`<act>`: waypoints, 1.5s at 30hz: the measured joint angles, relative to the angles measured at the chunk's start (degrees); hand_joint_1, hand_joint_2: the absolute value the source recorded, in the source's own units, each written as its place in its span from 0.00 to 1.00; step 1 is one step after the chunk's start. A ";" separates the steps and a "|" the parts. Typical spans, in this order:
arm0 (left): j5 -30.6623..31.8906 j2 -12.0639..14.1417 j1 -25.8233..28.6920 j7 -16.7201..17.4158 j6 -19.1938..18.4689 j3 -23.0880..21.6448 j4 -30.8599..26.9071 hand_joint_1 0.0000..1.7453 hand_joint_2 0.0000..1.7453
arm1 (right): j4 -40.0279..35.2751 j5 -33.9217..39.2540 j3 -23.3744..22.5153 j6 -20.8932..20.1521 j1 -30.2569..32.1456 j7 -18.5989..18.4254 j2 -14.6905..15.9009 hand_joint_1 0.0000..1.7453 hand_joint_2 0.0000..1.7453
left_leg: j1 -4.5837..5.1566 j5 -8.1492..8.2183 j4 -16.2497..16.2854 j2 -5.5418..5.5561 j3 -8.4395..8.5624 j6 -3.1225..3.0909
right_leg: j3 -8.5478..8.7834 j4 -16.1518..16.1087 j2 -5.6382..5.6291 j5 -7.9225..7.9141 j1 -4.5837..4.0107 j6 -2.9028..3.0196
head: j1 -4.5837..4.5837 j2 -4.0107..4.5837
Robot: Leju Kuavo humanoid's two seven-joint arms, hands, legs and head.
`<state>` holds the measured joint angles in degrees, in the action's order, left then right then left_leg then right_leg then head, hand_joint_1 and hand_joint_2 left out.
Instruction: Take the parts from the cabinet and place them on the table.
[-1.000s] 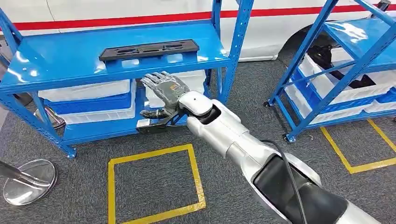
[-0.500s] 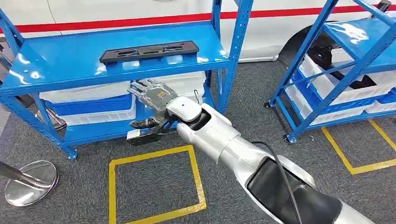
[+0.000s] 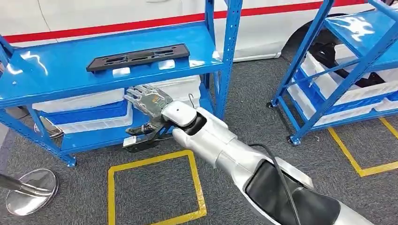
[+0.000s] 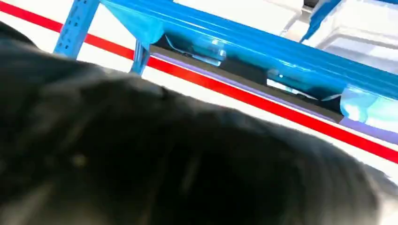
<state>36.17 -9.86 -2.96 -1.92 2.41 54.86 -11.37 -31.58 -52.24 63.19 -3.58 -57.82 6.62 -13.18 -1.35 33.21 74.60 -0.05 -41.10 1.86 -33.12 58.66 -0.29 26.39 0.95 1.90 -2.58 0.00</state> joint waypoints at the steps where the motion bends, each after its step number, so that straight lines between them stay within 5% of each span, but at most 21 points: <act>1: 0.02 0.00 0.08 -0.02 0.00 0.00 0.00 0.00 0.00 | 0.02 0.00 0.29 -0.02 0.23 0.02 0.00 0.00 0.00 | 0.00 -0.64 1.96 0.00 -1.86 -0.01 | 0.66 0.01 -0.07 0.51 -0.04 -0.02 | 0.02 0.00; 2: 0.04 0.00 0.24 -0.07 0.00 0.00 0.00 0.00 0.00 | 0.02 0.00 0.46 -0.02 0.36 0.00 -0.02 0.00 0.00 | 0.00 -2.57 0.89 0.00 -2.12 -0.07 | 1.32 0.01 -0.14 0.99 -0.04 -0.07 | 0.00 0.00; 5: 0.31 0.00 0.38 -0.17 0.02 0.00 0.00 0.00 0.00 | 0.02 0.00 0.81 0.00 0.17 0.00 -0.15 0.00 0.00 | 0.00 -12.92 -13.68 -0.04 2.72 -0.62 | 4.08 0.01 -0.33 3.06 -0.03 -0.61 | 0.00 0.00; 7: 0.41 0.00 0.35 -0.17 0.02 0.00 0.00 0.00 0.00 | 0.02 0.04 1.20 -0.02 -0.05 0.00 -0.30 0.00 0.00 | 0.56 -10.71 -15.87 0.04 4.74 -1.32 | 4.13 -0.11 -0.49 3.87 -0.45 -1.49 | 0.13 0.00; 11: 0.39 -0.09 0.18 -0.20 0.00 0.00 0.00 0.00 0.00 | 0.02 0.07 1.53 0.00 -0.12 0.00 -0.37 0.00 0.00 | 0.18 -9.53 -16.60 0.07 5.77 -2.94 | 3.85 1.58 -0.21 3.57 -0.43 -2.33 | 0.11 0.00; 13: 0.39 -0.11 0.35 -0.17 0.02 0.02 0.00 0.00 0.00 | 0.04 0.07 1.58 0.00 -0.36 0.00 -0.37 0.00 0.00 | 0.24 -8.82 -16.73 -0.01 6.76 -3.76 | -0.08 8.47 -0.03 4.43 -0.37 -2.77 | 0.09 0.00; 15: 0.44 -0.09 0.29 -0.15 0.08 0.02 0.00 0.00 0.00 | 0.13 0.07 1.73 -0.02 -0.16 0.00 -0.31 0.00 0.00 | 0.47 -7.92 -16.72 0.10 7.50 -4.08 | -6.32 16.37 -0.02 8.22 -0.34 -2.99 | 0.09 0.00; 17: 0.46 -0.09 0.32 -0.04 0.11 0.05 0.00 0.00 0.00 | 0.24 0.07 1.95 -0.04 -0.01 -0.02 -0.26 0.00 0.00 | 0.81 -6.90 -16.70 0.32 8.83 -4.18 | -8.97 16.93 -0.02 8.04 -0.39 -2.68 | 0.07 0.00; 19: 0.48 -0.18 0.50 0.07 0.11 0.05 0.02 0.00 0.00 | 0.31 0.07 2.06 -0.13 -0.15 -0.09 -0.26 0.00 0.00 | 1.33 -5.66 -16.72 0.39 10.69 -4.26 | -7.50 9.71 -0.03 2.27 -0.88 -1.58 | 0.07 0.00; 21: 0.48 -0.66 0.78 0.11 0.17 0.05 0.20 0.00 0.00 | 0.42 0.07 2.10 -0.31 -0.24 -0.09 -0.22 0.00 0.00 | 1.39 -4.43 -16.88 0.39 11.93 -4.15 | -5.80 1.04 0.00 -5.52 -2.14 0.96 | 0.06 0.00; 22: 0.50 -0.92 0.47 0.13 0.20 0.05 0.37 0.00 0.00 | 0.46 0.07 2.17 -0.31 -0.38 -0.09 -0.20 0.00 0.00 | 1.45 -4.12 -17.14 0.50 12.10 -3.72 | -5.93 1.15 0.11 -4.69 -2.36 1.00 | 0.86 0.00; 24: 0.52 -0.72 0.06 0.09 0.28 0.05 0.37 0.00 0.00 | 0.50 0.06 2.34 -0.39 -0.51 -0.09 -0.24 0.00 0.00 | 1.12 -4.29 -17.28 0.35 12.74 -3.09 | -5.07 -0.49 -0.21 -4.81 -2.72 1.35 | 0.57 0.00; 27: 0.63 -0.63 0.12 -0.02 0.22 0.07 0.37 0.00 0.00 | 0.48 0.15 2.41 -0.48 -0.77 -0.17 -0.35 0.00 0.00 | 1.26 -4.84 -13.89 0.32 12.31 -2.28 | -1.39 -2.60 -0.32 -4.25 -1.60 1.91 | 0.63 0.00; 29: 0.66 -0.74 -0.15 0.00 0.28 0.05 0.37 0.00 0.00 | 0.46 0.18 2.67 -0.79 -1.25 -0.17 -0.48 0.00 0.00 | 0.85 -2.86 -6.50 0.36 7.50 -1.77 | -0.43 -2.88 -0.31 -3.54 -1.17 2.02 | 0.70 0.00; 31: 0.81 -0.68 -0.17 0.00 0.37 0.05 0.37 0.00 0.00 | 0.57 0.35 2.93 -1.03 -0.91 -0.26 -0.48 0.00 0.00 | 0.14 0.98 -1.03 0.32 2.82 -0.47 | 0.53 -2.80 -0.30 -2.50 -0.91 1.60 | 0.68 0.00; 33: 1.01 -0.50 0.04 0.02 0.52 0.09 0.37 0.00 0.00 | 0.68 0.50 3.02 -1.05 -0.75 -0.26 -0.48 0.00 0.00 | -0.41 -1.22 -3.57 0.26 1.91 0.47 | 1.67 -2.37 -0.48 -1.24 -0.46 0.94 | 0.70 0.00; 36: 1.11 -0.35 0.31 0.04 0.72 0.29 0.37 0.00 0.00 | 0.70 0.72 3.04 -1.03 -0.82 -0.28 -0.50 0.00 0.00 | -1.39 -11.51 -16.68 0.07 4.83 1.58 | 2.89 -0.88 -0.54 1.26 0.29 -0.55 | 0.70 0.00; 37: 1.20 -0.35 0.38 0.04 0.74 0.35 0.42 0.00 0.00 | 0.81 0.87 3.15 -1.07 -0.81 -0.28 -0.48 0.00 0.00 | -0.67 -9.01 -16.33 0.08 4.24 1.10 | 2.93 -0.19 -0.65 1.66 0.23 -1.05 | 0.81 0.00; 39: 1.31 -0.35 0.17 0.02 0.81 0.35 0.42 0.00 0.00 | 0.96 1.05 3.24 -1.09 -0.74 -0.28 -0.52 0.00 0.00 | -0.56 -9.97 -15.71 0.31 4.37 -0.92 | 2.61 -0.13 -0.54 2.37 -0.18 -1.71 | 0.70 0.00; 42: 1.64 -0.33 0.26 0.07 0.83 0.42 0.42 0.00 0.00 | 1.05 1.18 3.32 -1.09 -0.89 -0.31 -0.48 0.00 0.00 | -0.72 -9.34 -15.75 0.21 5.22 -2.09 | 2.78 0.83 -0.35 3.57 0.18 -2.38 | 0.70 0.00; 45: 1.68 -0.17 0.17 0.02 0.81 0.46 0.42 0.00 0.00 | 1.12 1.38 3.33 -1.18 -1.07 -0.66 -0.35 0.00 0.00 | -0.36 -8.40 -15.77 0.20 6.02 -3.06 | -4.11 12.83 0.01 7.81 0.17 -2.61 | 0.72 0.00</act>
<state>37.86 -10.03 -2.79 -1.90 3.21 55.32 -10.95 -30.47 -50.86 66.51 -4.77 -58.89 5.97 -13.53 -1.70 24.81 58.84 0.15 -35.08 -1.21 -37.23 71.49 -0.27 34.20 1.12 -0.71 -1.86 0.00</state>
